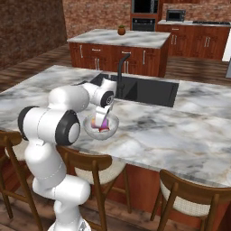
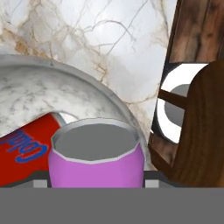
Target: Open the fridge, grab two sodas, and place both sodas inside the bowl with ice on the dining counter.
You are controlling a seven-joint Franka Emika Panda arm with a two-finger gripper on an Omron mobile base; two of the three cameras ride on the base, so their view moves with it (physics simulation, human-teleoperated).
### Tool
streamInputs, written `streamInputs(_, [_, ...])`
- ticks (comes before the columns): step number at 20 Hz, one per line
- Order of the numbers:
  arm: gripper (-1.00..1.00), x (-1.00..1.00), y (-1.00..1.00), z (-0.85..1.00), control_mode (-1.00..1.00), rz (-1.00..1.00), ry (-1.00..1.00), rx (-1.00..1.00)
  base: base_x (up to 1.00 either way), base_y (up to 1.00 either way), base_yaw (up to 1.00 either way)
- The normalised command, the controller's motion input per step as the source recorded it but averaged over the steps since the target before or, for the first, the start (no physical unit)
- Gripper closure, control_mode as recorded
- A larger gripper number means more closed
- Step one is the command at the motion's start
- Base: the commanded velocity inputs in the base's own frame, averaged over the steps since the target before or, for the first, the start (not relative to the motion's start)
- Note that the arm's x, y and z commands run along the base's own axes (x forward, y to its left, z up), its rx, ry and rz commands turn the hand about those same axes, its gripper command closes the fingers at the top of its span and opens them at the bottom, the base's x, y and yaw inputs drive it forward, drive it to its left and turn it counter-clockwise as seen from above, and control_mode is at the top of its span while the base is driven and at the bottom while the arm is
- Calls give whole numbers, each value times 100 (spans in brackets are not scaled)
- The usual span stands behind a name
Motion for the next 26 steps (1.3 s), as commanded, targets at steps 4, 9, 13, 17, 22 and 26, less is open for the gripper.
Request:
streamInputs(4, [100,8,0,-17,-100,-6,0,0,0,0,0])
streamInputs(9, [100,3,0,-8,-100,-5,0,0,0,0,0])
streamInputs(13, [100,1,0,0,-100,-3,0,0,0,0,0])
streamInputs(17, [100,0,0,-2,-100,-2,0,0,0,0,0])
streamInputs(22, [100,0,0,-3,-100,-1,0,0,0,0,0])
streamInputs(26, [100,0,0,-5,-100,0,0,0,0,0,0])
